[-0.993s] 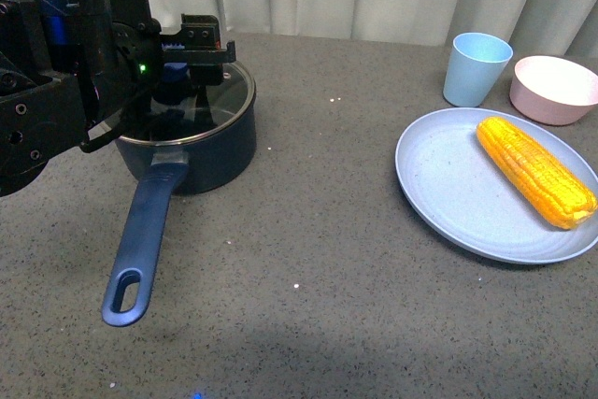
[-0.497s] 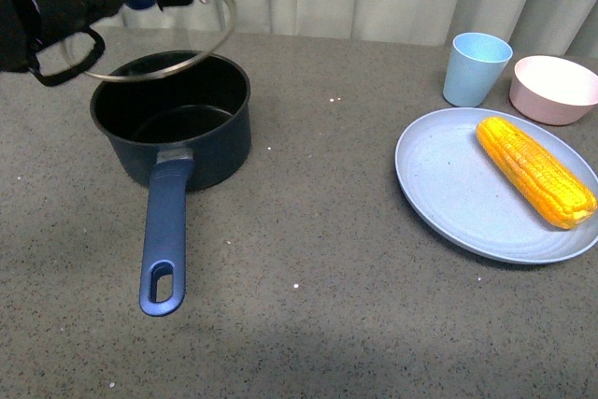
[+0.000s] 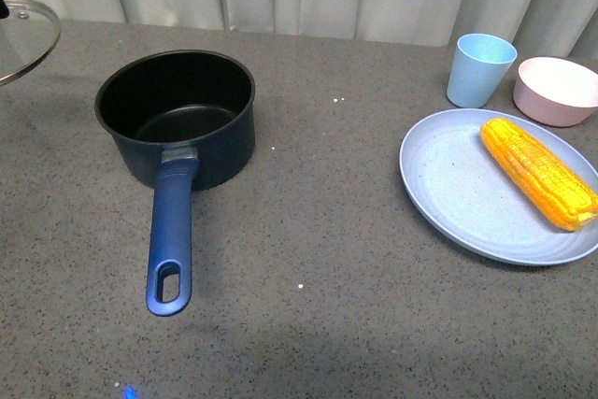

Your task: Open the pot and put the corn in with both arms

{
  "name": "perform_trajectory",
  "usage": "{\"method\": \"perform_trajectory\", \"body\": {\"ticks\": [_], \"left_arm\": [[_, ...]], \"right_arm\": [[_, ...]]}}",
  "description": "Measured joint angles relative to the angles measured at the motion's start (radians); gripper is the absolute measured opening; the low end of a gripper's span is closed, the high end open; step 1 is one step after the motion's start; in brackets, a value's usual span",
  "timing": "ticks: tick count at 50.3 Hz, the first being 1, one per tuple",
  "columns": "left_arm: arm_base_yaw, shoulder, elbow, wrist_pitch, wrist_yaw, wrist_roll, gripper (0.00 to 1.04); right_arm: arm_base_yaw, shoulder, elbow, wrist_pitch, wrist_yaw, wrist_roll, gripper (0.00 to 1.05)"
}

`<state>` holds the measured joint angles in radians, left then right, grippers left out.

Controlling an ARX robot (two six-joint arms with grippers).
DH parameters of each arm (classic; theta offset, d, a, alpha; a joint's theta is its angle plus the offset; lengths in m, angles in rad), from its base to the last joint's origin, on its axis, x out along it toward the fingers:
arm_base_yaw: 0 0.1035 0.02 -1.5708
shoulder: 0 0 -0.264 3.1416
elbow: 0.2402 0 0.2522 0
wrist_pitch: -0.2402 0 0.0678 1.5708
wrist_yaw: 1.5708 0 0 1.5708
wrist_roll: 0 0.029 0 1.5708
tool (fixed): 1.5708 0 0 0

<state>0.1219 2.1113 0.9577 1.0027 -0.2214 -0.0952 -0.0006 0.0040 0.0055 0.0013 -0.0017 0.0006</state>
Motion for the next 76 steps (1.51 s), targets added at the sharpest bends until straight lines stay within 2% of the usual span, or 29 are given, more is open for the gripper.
{"method": "perform_trajectory", "body": {"ticks": [26, 56, 58, 63, 67, 76], "left_arm": [[0.023, 0.193, 0.001, 0.038, 0.023, 0.013, 0.62], [0.011, 0.224, 0.014, -0.050, 0.041, 0.071, 0.62], [0.011, 0.224, 0.014, -0.053, 0.048, 0.066, 0.65], [0.011, 0.208, 0.012, -0.056, 0.071, 0.037, 0.87], [0.012, 0.158, -0.006, -0.056, 0.098, -0.018, 1.00], [0.027, -0.054, -0.108, -0.058, 0.133, -0.068, 0.98]], "right_arm": [[0.000, 0.000, 0.000, 0.000, 0.000, 0.000, 0.96], [0.000, 0.000, 0.000, 0.000, 0.000, 0.000, 0.96], [0.000, 0.000, 0.000, 0.000, 0.000, 0.000, 0.96], [0.000, 0.000, 0.000, 0.000, 0.000, 0.000, 0.96], [0.000, 0.000, 0.000, 0.000, 0.000, 0.000, 0.96], [0.000, 0.000, 0.000, 0.000, 0.000, 0.000, 0.96]]}}
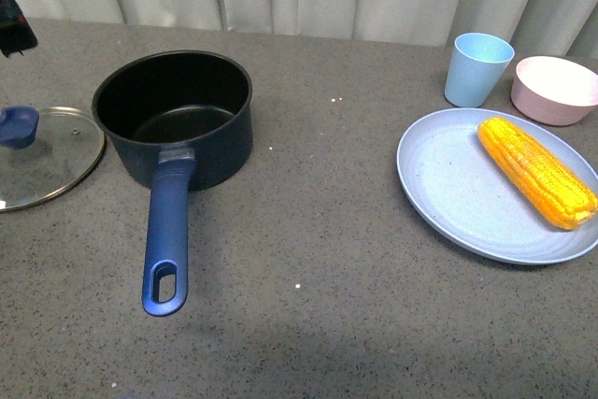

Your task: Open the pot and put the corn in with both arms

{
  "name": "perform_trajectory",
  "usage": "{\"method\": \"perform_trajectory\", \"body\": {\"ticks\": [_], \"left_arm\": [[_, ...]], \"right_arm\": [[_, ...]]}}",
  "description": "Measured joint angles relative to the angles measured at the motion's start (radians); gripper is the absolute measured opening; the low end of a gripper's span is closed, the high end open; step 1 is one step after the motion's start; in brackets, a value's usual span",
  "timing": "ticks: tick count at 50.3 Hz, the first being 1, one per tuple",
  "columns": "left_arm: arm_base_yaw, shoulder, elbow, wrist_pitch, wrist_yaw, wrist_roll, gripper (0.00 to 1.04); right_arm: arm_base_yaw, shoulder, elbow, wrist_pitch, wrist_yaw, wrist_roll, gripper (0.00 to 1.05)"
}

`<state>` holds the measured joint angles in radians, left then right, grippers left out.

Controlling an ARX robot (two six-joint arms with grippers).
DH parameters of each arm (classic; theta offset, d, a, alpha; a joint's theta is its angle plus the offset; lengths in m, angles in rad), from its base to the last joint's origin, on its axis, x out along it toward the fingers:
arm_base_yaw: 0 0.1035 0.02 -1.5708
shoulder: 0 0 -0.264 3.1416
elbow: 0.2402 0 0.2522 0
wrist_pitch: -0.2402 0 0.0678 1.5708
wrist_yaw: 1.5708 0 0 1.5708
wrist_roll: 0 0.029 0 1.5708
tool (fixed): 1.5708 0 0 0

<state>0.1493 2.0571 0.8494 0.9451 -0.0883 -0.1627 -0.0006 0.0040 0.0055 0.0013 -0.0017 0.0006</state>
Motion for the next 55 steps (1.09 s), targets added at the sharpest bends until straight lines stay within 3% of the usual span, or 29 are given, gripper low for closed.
{"method": "perform_trajectory", "body": {"ticks": [10, 14, 16, 39, 48, 51, 55], "left_arm": [[0.028, -0.183, -0.147, 0.007, 0.042, 0.015, 0.98], [0.045, -0.232, -0.241, 0.168, 0.197, 0.075, 0.86], [0.041, -0.297, -0.336, 0.264, 0.251, 0.109, 0.76], [-0.047, -0.694, -0.637, 0.192, 0.189, 0.153, 0.04], [-0.075, -0.853, -0.721, 0.115, 0.161, 0.155, 0.04], [-0.122, -0.921, -0.748, 0.074, 0.098, 0.155, 0.04], [-0.145, -0.995, -0.772, 0.025, 0.092, 0.155, 0.04]], "right_arm": [[0.000, 0.000, 0.000, 0.000, 0.000, 0.000, 0.96], [0.000, 0.000, 0.000, 0.000, 0.000, 0.000, 0.96], [0.000, 0.000, 0.000, 0.000, 0.000, 0.000, 0.96], [0.000, 0.000, 0.000, 0.000, 0.000, 0.000, 0.96], [0.000, 0.000, 0.000, 0.000, 0.000, 0.000, 0.96], [0.000, 0.000, 0.000, 0.000, 0.000, 0.000, 0.96], [0.000, 0.000, 0.000, 0.000, 0.000, 0.000, 0.96]]}}
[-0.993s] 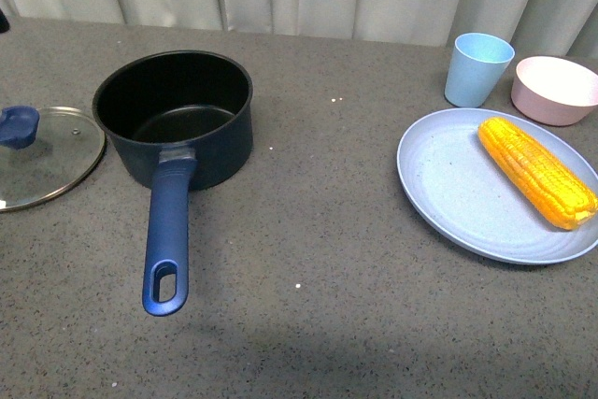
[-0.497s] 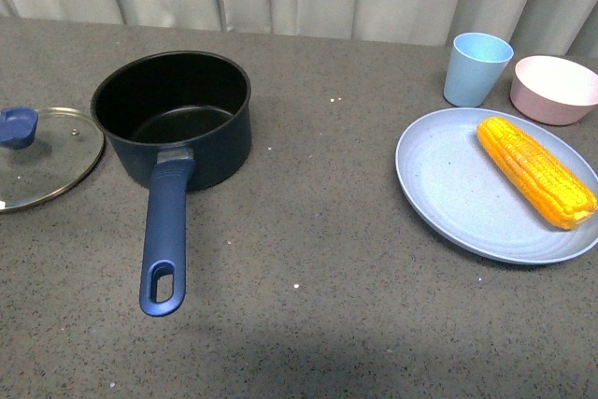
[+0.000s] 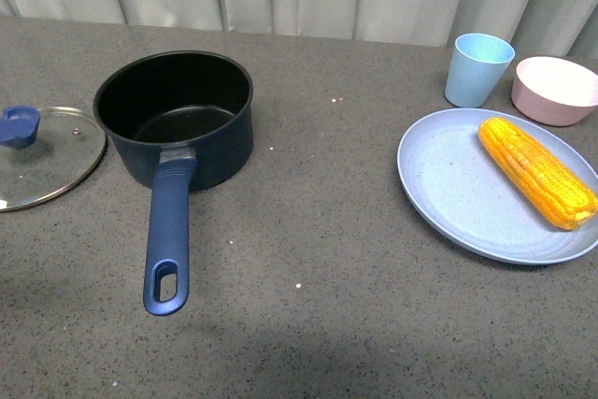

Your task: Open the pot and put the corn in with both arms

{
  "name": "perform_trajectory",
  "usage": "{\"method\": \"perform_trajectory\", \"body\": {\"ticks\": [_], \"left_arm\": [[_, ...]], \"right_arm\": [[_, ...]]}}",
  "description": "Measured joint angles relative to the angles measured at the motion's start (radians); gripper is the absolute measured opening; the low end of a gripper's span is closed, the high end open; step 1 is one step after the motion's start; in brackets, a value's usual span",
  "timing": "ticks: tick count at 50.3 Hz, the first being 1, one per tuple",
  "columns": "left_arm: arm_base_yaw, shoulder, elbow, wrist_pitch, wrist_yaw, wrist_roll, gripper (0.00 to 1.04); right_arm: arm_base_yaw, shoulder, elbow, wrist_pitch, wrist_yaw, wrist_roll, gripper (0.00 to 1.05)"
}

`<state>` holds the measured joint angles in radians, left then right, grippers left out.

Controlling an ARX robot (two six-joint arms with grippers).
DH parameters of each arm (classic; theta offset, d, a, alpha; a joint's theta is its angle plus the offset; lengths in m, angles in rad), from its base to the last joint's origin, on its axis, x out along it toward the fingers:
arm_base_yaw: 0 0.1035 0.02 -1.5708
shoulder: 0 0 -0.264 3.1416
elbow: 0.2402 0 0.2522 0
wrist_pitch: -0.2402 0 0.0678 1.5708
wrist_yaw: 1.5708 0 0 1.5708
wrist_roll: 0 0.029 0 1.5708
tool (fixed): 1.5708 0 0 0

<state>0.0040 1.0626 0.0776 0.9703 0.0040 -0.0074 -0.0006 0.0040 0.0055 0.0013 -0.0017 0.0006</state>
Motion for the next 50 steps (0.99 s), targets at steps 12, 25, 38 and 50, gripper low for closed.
{"method": "perform_trajectory", "body": {"ticks": [12, 25, 38, 50], "left_arm": [[-0.002, -0.237, -0.050, -0.184, -0.004, 0.000, 0.04], [-0.002, -0.405, -0.058, -0.330, -0.004, 0.000, 0.04], [-0.002, -0.550, -0.058, -0.463, -0.004, 0.000, 0.04], [-0.002, -0.661, -0.058, -0.568, -0.004, 0.000, 0.04]], "right_arm": [[0.000, 0.000, 0.000, 0.000, 0.000, 0.000, 0.96], [0.000, 0.000, 0.000, 0.000, 0.000, 0.000, 0.96], [0.000, 0.000, 0.000, 0.000, 0.000, 0.000, 0.96], [0.000, 0.000, 0.000, 0.000, 0.000, 0.000, 0.96]]}}
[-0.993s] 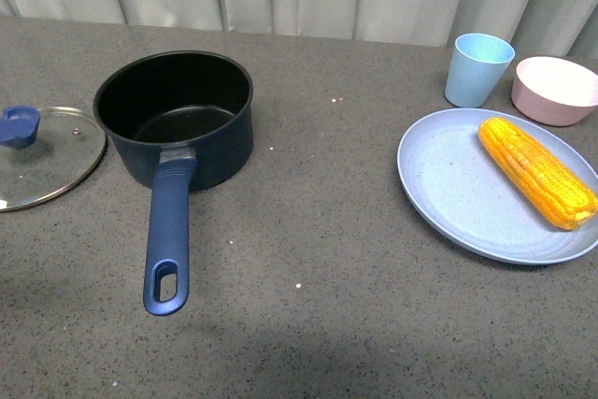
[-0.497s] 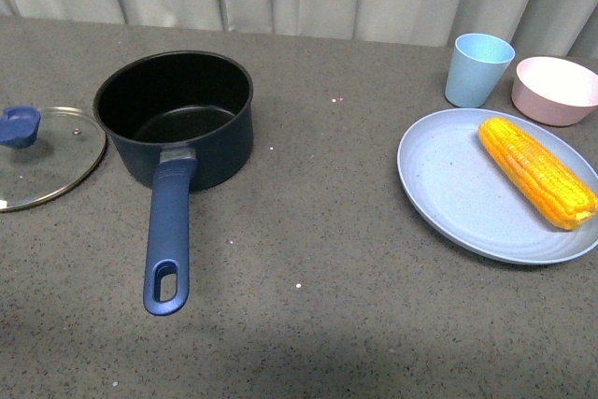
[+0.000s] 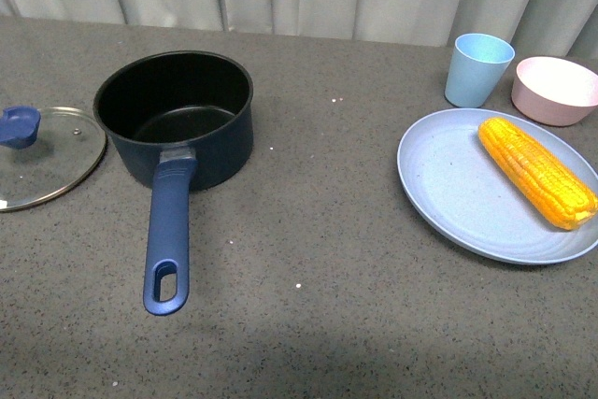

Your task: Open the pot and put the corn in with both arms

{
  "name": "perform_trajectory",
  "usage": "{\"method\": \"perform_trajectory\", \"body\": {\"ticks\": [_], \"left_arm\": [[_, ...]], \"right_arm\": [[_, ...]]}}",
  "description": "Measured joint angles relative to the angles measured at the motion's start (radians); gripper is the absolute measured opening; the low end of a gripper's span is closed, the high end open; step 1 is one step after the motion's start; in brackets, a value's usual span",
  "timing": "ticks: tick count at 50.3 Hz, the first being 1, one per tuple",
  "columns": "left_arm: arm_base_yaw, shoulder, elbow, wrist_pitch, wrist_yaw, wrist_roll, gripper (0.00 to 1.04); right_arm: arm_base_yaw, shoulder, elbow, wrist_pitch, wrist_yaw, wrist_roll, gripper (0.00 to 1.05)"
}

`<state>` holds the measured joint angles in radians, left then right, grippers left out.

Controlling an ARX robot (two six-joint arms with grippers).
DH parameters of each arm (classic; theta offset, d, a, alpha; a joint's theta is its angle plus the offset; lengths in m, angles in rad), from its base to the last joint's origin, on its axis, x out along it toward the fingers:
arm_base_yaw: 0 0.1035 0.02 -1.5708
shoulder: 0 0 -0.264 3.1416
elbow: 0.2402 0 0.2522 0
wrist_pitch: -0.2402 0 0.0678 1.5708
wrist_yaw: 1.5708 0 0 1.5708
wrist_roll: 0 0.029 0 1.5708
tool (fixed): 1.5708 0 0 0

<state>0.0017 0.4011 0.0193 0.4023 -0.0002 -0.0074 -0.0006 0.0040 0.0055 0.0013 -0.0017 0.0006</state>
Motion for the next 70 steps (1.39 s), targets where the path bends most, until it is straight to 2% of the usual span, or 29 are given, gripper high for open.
{"method": "perform_trajectory", "body": {"ticks": [40, 44, 52, 57, 59, 60, 62, 64, 70], "left_arm": [[0.000, -0.225, 0.000, -0.222, 0.000, 0.000, 0.04], [0.000, -0.350, 0.000, -0.381, 0.000, 0.000, 0.04], [0.000, -0.395, 0.000, -0.400, 0.000, 0.000, 0.04], [0.000, -0.396, 0.000, -0.400, 0.000, 0.000, 0.23], [0.000, -0.396, 0.000, -0.400, 0.000, 0.000, 0.32], [0.000, -0.396, 0.000, -0.400, 0.000, 0.000, 0.38], [0.000, -0.396, 0.000, -0.400, 0.000, 0.000, 0.47], [0.000, -0.396, 0.000, -0.401, 0.000, 0.000, 0.56], [0.000, -0.396, 0.000, -0.401, 0.000, 0.000, 0.82]], "right_arm": [[0.000, 0.000, 0.000, 0.000, 0.000, 0.000, 0.96], [0.000, 0.000, 0.000, 0.000, 0.000, 0.000, 0.96], [0.000, 0.000, 0.000, 0.000, 0.000, 0.000, 0.96], [0.000, 0.000, 0.000, 0.000, 0.001, 0.000, 0.96], [0.043, 0.037, 0.025, -0.068, 0.126, -0.021, 0.96], [0.077, 0.089, 0.052, -0.125, 0.254, -0.027, 0.96], [0.090, 0.192, 0.081, -0.154, 0.331, -0.034, 0.96], [0.061, 0.300, 0.099, -0.120, 0.294, -0.046, 0.96], [-0.082, 0.677, 0.195, 0.109, 0.070, -0.113, 0.96]]}}
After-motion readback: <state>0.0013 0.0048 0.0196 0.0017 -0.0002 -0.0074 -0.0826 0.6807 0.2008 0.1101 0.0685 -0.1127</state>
